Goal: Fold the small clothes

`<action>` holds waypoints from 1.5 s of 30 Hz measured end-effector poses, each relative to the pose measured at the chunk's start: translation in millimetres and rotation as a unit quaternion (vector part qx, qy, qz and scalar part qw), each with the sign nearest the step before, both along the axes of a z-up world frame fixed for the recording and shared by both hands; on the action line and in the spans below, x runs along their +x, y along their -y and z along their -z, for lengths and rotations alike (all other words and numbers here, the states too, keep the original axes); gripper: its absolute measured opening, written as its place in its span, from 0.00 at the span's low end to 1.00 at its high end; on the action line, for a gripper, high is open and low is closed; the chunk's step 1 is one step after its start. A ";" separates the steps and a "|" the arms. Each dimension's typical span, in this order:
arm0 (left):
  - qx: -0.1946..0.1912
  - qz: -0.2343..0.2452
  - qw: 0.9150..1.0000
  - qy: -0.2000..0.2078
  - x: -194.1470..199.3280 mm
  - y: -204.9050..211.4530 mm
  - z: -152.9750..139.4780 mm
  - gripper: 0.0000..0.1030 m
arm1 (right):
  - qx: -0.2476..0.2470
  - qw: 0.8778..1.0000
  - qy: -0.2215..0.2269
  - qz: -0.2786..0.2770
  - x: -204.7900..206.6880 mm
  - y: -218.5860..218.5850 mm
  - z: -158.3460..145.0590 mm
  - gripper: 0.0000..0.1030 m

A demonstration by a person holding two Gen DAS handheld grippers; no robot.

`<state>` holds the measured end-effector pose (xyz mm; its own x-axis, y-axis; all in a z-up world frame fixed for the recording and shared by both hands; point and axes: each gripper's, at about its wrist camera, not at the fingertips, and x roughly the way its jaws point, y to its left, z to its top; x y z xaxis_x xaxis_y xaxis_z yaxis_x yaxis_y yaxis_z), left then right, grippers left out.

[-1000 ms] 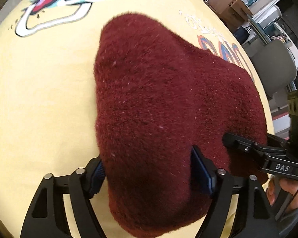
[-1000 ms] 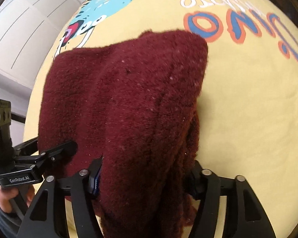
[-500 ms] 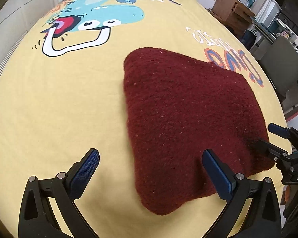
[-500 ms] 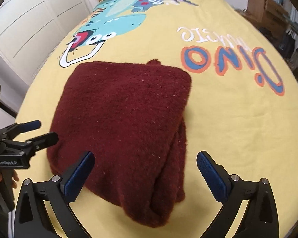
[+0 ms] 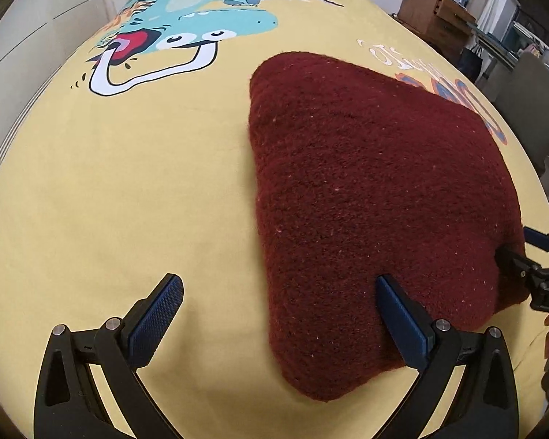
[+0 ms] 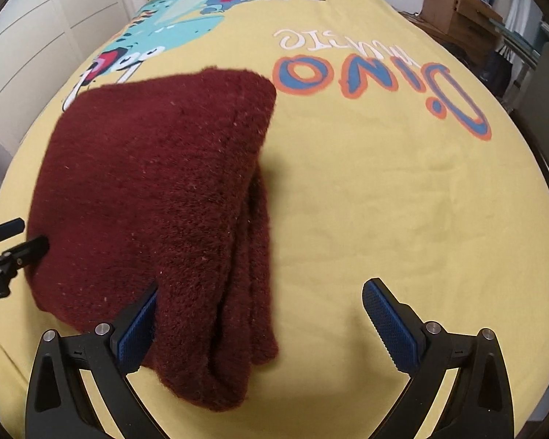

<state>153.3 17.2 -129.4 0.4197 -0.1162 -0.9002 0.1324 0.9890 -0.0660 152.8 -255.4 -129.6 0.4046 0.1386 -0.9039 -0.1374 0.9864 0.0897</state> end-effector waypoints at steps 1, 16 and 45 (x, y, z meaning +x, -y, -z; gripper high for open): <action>0.000 -0.001 1.000 0.003 -0.6 0.2 -0.1 0.99 | 0.000 1.000 0.001 0.001 -0.8 0.4 2.2 1.00; 0.028 -0.016 0.997 0.063 -30.7 7.0 -84.1 0.99 | 0.015 0.999 0.047 0.011 -25.8 4.6 -64.8 1.00; 0.065 -0.074 0.992 0.077 -136.7 -20.0 -122.2 0.99 | -0.021 0.995 0.090 0.042 -139.8 31.7 -142.2 1.00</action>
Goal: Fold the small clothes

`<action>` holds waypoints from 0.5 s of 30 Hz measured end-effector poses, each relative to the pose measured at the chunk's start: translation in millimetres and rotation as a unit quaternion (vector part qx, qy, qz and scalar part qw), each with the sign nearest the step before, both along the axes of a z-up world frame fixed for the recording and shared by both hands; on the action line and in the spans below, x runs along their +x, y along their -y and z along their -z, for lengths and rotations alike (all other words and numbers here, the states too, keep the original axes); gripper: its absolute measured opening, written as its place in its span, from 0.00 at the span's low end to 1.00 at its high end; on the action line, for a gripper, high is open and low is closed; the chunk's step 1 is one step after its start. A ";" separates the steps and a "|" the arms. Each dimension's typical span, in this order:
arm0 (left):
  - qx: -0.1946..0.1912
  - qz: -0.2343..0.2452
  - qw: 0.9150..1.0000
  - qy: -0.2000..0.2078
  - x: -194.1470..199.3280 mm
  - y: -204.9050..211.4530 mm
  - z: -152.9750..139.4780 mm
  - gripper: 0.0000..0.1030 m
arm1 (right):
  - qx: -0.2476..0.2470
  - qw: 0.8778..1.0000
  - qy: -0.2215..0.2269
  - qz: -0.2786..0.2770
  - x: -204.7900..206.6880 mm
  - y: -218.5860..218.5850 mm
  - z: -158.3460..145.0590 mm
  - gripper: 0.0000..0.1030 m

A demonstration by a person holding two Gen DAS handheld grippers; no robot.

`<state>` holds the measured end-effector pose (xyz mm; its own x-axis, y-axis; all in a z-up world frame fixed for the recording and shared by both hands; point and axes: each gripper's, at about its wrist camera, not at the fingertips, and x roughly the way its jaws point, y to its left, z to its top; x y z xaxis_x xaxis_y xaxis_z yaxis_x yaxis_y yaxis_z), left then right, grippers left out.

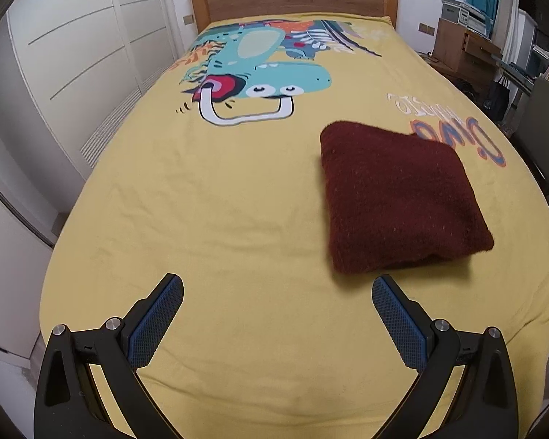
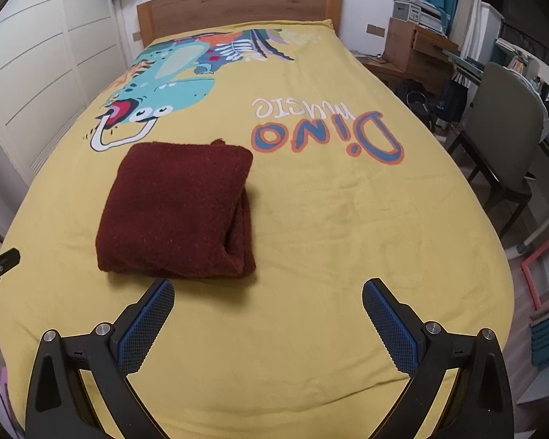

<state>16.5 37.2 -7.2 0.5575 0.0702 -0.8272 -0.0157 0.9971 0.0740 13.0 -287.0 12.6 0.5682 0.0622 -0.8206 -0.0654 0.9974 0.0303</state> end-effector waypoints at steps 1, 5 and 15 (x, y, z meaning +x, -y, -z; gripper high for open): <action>0.001 -0.001 1.000 -0.001 -1.3 0.0 0.8 0.99 | 0.000 1.000 -0.001 0.001 -1.9 0.6 0.4 1.00; 0.003 0.001 1.000 -0.003 -5.2 -0.3 3.4 0.99 | -0.001 1.000 -0.002 0.005 -7.2 4.4 1.3 1.00; 0.006 0.007 1.000 -0.003 -11.1 2.9 5.1 0.99 | -0.005 1.000 -0.011 0.007 -12.3 5.9 4.1 1.00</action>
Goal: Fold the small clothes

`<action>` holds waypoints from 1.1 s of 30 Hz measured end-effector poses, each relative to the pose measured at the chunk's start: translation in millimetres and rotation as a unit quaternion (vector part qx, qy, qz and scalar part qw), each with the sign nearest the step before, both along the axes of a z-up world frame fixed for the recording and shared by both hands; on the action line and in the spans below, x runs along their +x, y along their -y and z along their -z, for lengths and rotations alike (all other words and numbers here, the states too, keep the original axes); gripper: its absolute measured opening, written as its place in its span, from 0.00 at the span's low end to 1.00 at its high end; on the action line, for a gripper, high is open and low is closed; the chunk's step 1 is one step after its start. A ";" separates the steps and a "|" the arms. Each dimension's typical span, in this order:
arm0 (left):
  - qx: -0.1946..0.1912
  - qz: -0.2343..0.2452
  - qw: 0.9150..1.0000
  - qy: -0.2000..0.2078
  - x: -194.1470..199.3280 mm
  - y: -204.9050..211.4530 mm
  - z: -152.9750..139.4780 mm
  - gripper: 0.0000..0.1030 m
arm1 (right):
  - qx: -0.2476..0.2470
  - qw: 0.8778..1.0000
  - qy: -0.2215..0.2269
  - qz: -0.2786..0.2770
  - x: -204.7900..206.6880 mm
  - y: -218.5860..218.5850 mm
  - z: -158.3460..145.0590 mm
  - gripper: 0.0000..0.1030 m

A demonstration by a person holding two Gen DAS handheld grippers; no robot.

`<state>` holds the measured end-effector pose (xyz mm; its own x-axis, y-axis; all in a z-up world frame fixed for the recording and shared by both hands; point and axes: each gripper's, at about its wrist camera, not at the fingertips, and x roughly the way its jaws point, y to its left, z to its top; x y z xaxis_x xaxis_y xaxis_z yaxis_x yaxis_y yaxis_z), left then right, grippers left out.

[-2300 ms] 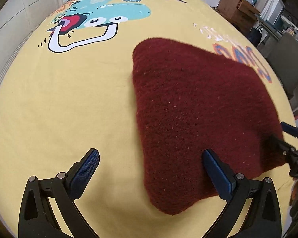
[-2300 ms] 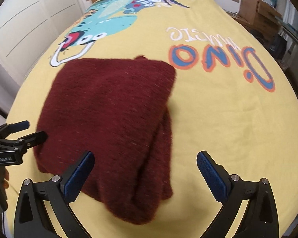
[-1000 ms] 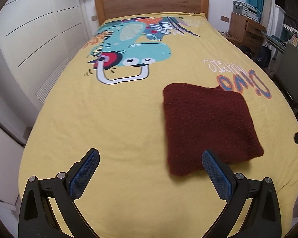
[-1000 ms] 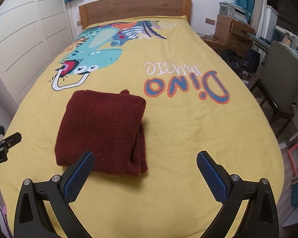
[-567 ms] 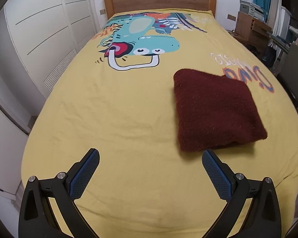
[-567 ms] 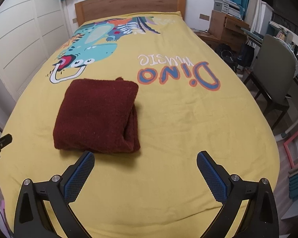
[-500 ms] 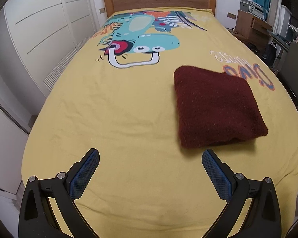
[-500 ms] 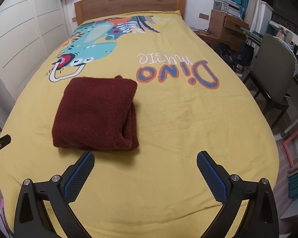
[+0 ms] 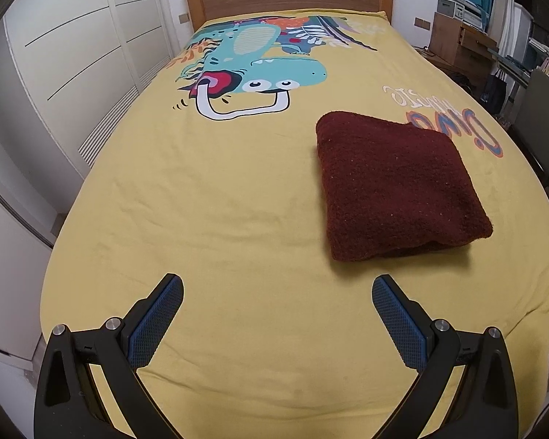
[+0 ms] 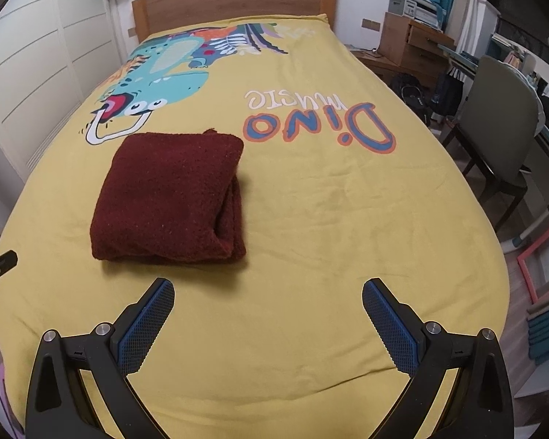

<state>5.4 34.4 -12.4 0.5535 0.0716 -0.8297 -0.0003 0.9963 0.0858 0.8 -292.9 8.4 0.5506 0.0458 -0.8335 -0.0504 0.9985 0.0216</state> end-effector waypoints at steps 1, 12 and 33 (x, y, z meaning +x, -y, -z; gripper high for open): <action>0.000 0.000 1.000 0.000 0.3 -0.3 -0.3 0.99 | 0.000 1.000 0.000 -0.001 -0.3 -0.6 0.0 1.00; 0.002 0.000 1.000 0.004 -0.5 -1.7 -2.1 0.99 | 0.000 1.000 -0.001 -0.006 -2.6 -2.5 -3.0 1.00; 0.004 0.005 1.000 -0.003 1.3 -0.1 -0.3 0.99 | 0.005 1.000 -0.005 -0.008 -2.4 -1.9 -6.4 1.00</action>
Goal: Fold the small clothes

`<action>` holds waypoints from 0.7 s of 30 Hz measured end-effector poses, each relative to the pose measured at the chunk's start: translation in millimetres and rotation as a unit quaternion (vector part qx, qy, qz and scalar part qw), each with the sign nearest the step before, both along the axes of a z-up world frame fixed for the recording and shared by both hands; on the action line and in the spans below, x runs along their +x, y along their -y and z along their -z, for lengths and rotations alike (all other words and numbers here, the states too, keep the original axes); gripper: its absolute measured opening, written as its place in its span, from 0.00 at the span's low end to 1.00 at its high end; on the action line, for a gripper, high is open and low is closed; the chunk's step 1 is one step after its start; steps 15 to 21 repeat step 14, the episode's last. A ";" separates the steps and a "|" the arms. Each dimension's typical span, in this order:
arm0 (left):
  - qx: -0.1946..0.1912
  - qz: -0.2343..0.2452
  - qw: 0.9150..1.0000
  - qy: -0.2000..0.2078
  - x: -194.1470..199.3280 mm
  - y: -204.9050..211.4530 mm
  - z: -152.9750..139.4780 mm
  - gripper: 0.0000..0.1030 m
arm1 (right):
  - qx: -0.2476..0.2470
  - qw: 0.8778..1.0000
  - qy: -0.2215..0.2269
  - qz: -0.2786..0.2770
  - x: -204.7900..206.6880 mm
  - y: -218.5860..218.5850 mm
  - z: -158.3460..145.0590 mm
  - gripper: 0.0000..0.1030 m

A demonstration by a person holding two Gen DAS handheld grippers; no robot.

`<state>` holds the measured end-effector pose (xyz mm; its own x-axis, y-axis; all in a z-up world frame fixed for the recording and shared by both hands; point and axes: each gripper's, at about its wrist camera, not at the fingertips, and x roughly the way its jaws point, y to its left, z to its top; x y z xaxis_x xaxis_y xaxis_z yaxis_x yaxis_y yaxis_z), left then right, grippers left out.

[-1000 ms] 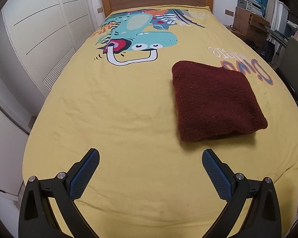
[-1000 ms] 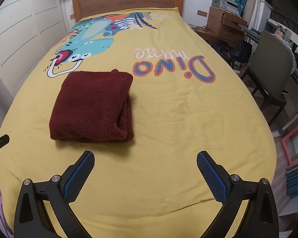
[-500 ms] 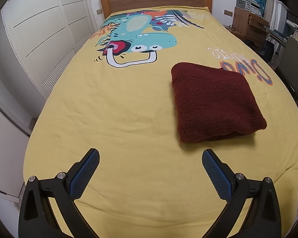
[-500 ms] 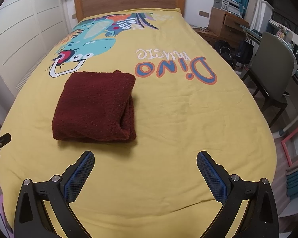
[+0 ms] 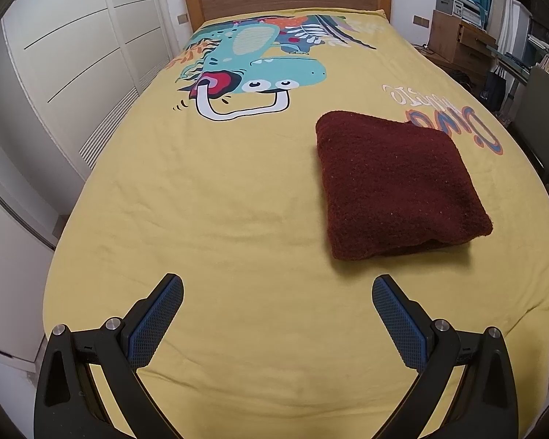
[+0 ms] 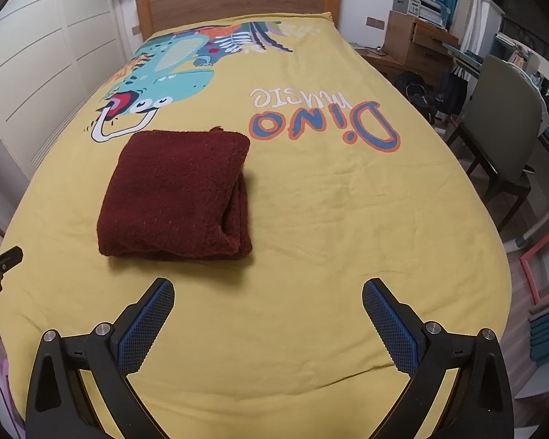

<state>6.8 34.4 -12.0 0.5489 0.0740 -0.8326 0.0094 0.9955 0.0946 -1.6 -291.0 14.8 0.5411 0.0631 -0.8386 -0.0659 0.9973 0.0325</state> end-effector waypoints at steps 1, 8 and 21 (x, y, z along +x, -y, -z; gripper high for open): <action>-0.001 0.000 1.000 0.000 -0.4 0.3 -0.1 0.99 | 0.000 1.000 0.000 -0.001 -0.2 -0.4 0.3 1.00; -0.009 -0.001 1.000 -0.001 -1.7 -2.1 -1.8 0.99 | -0.001 1.000 -0.006 -0.002 -1.4 -2.6 4.7 1.00; -0.011 -0.003 1.000 0.000 -1.2 -3.2 -2.0 0.99 | 0.003 1.000 -0.008 -0.005 -2.2 -4.3 5.9 1.00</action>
